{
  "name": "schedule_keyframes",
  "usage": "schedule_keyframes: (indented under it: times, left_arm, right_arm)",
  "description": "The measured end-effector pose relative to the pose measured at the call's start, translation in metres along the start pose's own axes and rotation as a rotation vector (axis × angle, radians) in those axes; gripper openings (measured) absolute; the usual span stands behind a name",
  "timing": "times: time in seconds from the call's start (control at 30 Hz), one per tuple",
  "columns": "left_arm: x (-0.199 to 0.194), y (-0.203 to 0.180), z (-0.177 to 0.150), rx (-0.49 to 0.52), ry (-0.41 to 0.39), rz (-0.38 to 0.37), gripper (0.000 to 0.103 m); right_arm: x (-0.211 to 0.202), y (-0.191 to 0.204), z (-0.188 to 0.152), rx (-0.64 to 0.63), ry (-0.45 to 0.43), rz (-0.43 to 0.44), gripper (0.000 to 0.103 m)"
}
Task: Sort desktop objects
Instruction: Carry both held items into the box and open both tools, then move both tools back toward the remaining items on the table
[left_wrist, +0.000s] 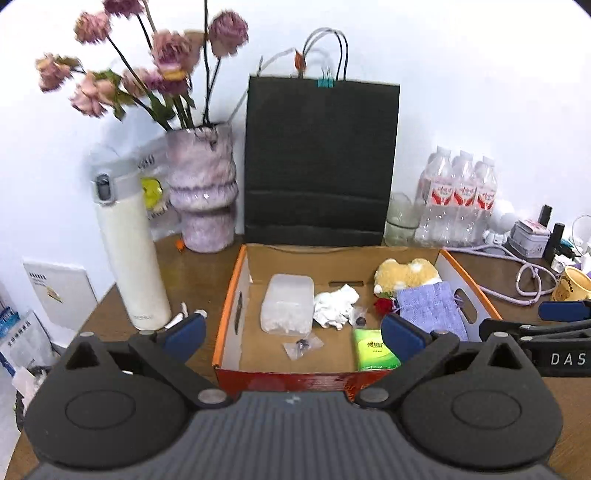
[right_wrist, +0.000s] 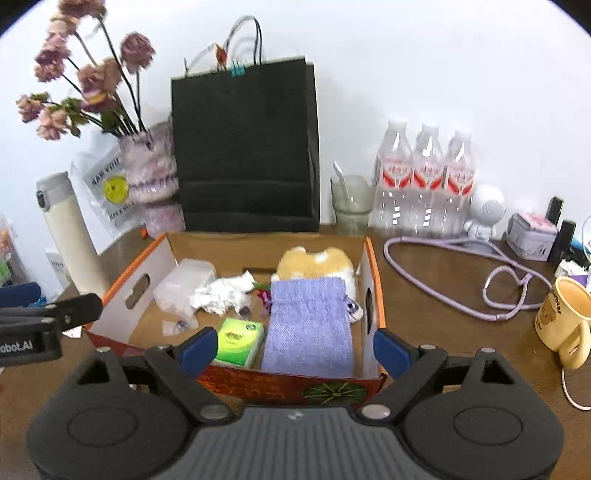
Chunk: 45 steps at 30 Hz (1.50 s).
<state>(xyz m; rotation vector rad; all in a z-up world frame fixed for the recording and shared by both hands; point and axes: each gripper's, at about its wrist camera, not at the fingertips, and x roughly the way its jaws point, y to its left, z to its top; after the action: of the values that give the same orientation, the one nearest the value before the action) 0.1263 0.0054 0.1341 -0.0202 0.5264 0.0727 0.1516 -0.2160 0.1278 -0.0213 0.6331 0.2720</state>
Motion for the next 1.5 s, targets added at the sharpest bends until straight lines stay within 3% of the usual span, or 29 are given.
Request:
schedule_keyframes:
  times: [0.2,0.4,0.53,0.63,0.87,0.97,1.33,1.5]
  left_arm:
    - [-0.017,0.001,-0.010,0.015,-0.030,-0.041,0.103]
    - [-0.023,0.004,-0.032,-0.017,0.001,-0.055,0.103]
    - [-0.027,0.006,-0.065,-0.036,0.029,-0.048,0.103]
    - [-0.026,0.003,-0.091,-0.029,0.073,-0.027,0.103]
    - [-0.037,-0.003,-0.143,-0.013,0.127,-0.063,0.103]
    - [-0.044,-0.003,-0.158,0.002,0.137,-0.049,0.103]
    - [-0.060,0.009,-0.175,-0.025,0.174,-0.027,0.103]
    - [-0.069,0.011,-0.182,-0.027,0.182,-0.053,0.103]
  right_arm:
    - [-0.015,0.003,-0.011,0.040,-0.092,0.046,0.093]
    - [-0.020,0.008,-0.030,0.030,-0.082,0.027,0.093]
    - [-0.030,0.012,-0.063,-0.006,-0.083,0.044,0.093]
    - [-0.031,0.013,-0.093,-0.032,-0.048,0.012,0.093]
    - [-0.032,0.007,-0.150,-0.002,0.041,0.039,0.093]
    - [-0.038,0.003,-0.164,0.027,0.041,0.048,0.093]
    - [-0.057,0.029,-0.190,-0.014,0.072,0.056,0.093]
    - [-0.066,0.031,-0.197,-0.011,0.067,0.061,0.093]
